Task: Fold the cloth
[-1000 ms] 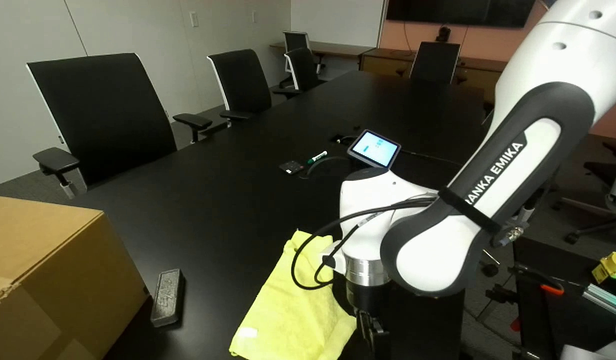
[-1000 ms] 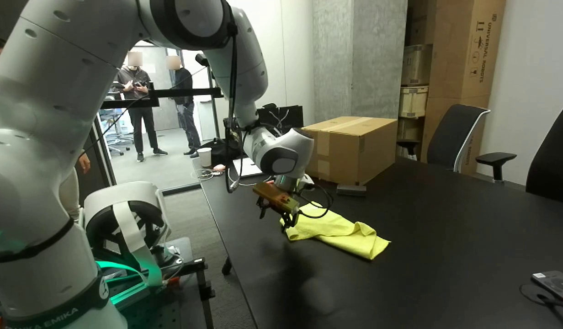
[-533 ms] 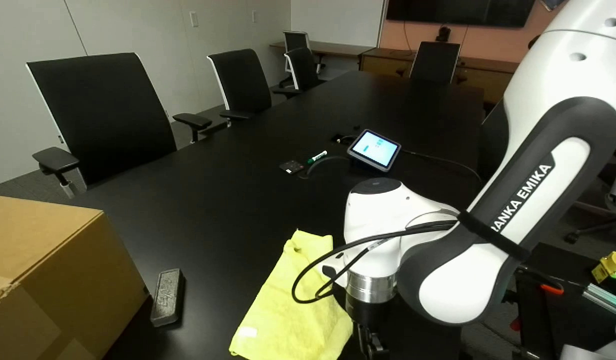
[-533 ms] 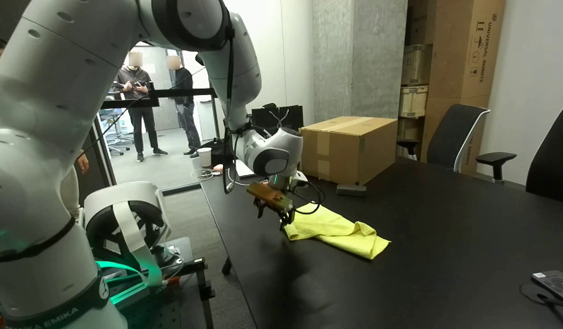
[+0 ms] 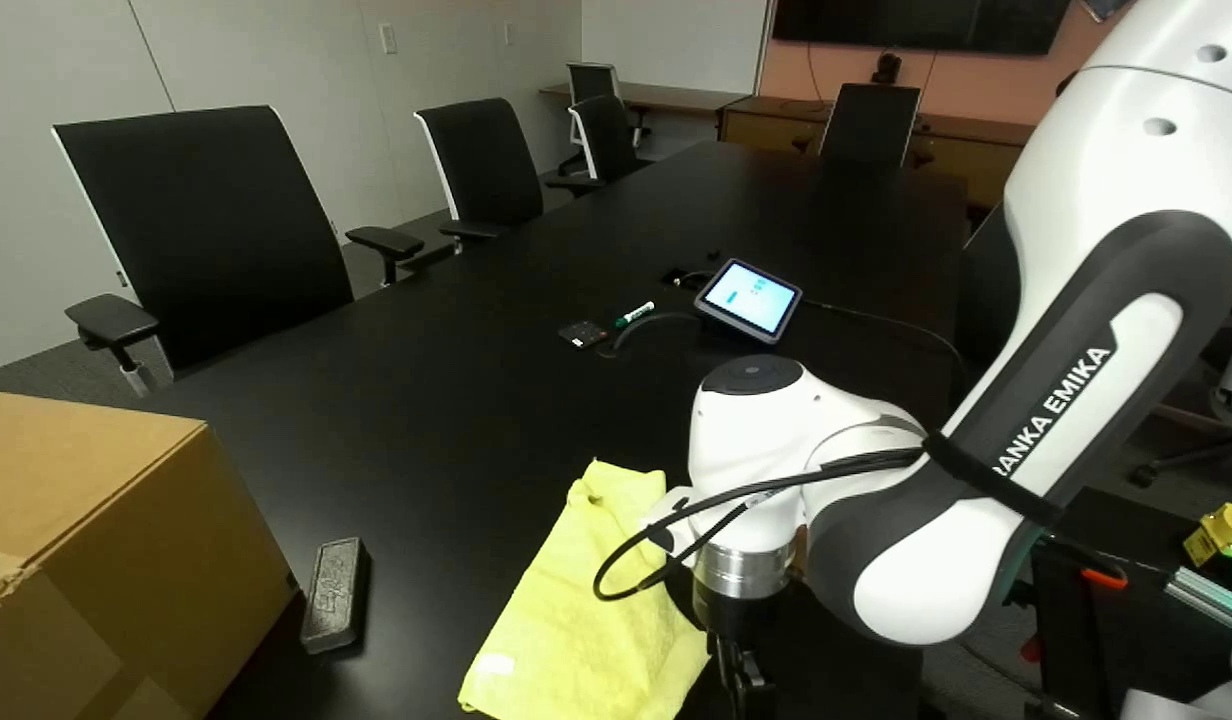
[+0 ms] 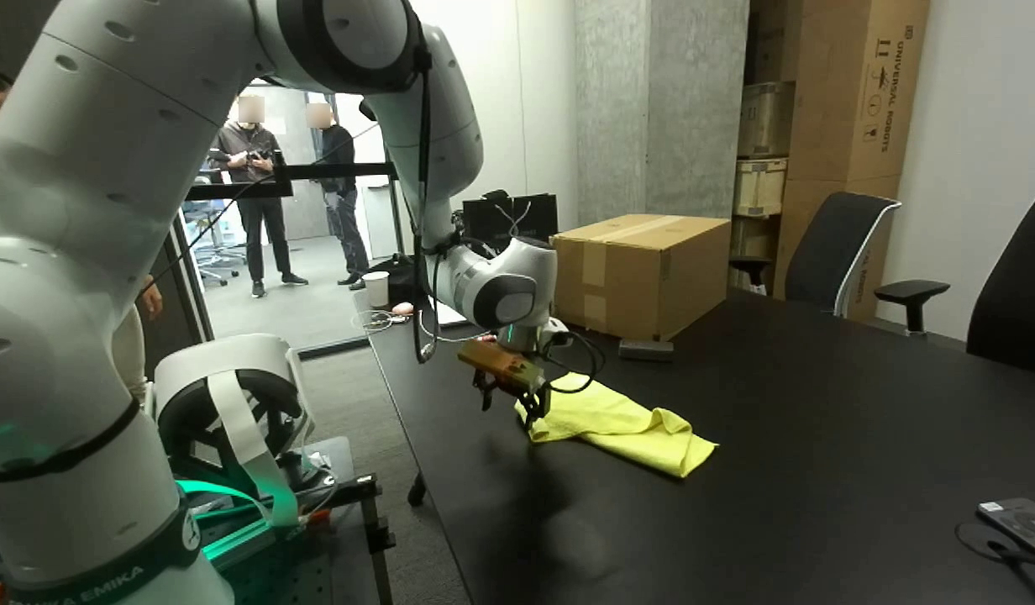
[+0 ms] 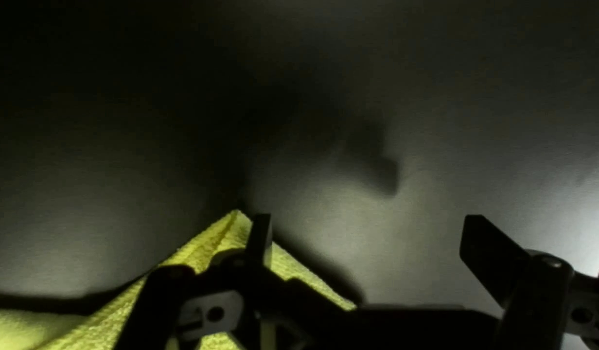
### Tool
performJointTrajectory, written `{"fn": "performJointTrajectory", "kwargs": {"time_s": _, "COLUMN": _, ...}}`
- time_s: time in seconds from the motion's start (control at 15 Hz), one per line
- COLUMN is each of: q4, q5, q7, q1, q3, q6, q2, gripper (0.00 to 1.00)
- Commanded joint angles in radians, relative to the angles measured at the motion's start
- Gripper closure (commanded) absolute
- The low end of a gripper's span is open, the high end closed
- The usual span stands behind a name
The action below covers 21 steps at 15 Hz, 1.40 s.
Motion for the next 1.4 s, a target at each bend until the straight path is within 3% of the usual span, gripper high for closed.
{"fn": "performJointTrajectory", "kwargs": {"time_s": 0.0, "q4": 0.002, "q5": -0.048, "q7": 0.040, "q1": 0.013, "q3": -0.033, "q6": 0.027, "q2": -0.001, "gripper": 0.00}}
{"fn": "performJointTrajectory", "kwargs": {"time_s": 0.4, "q4": 0.040, "q5": -0.046, "q7": 0.024, "q1": -0.007, "q3": -0.028, "q6": 0.027, "q2": 0.021, "gripper": 0.00}}
{"fn": "performJointTrajectory", "kwargs": {"time_s": 1.07, "q4": 0.081, "q5": 0.023, "q7": -0.023, "q1": -0.059, "q3": 0.092, "q6": 0.010, "q2": 0.058, "gripper": 0.00}}
{"fn": "performJointTrajectory", "kwargs": {"time_s": 1.33, "q4": 0.083, "q5": 0.038, "q7": -0.020, "q1": -0.073, "q3": 0.108, "q6": 0.012, "q2": 0.086, "gripper": 0.00}}
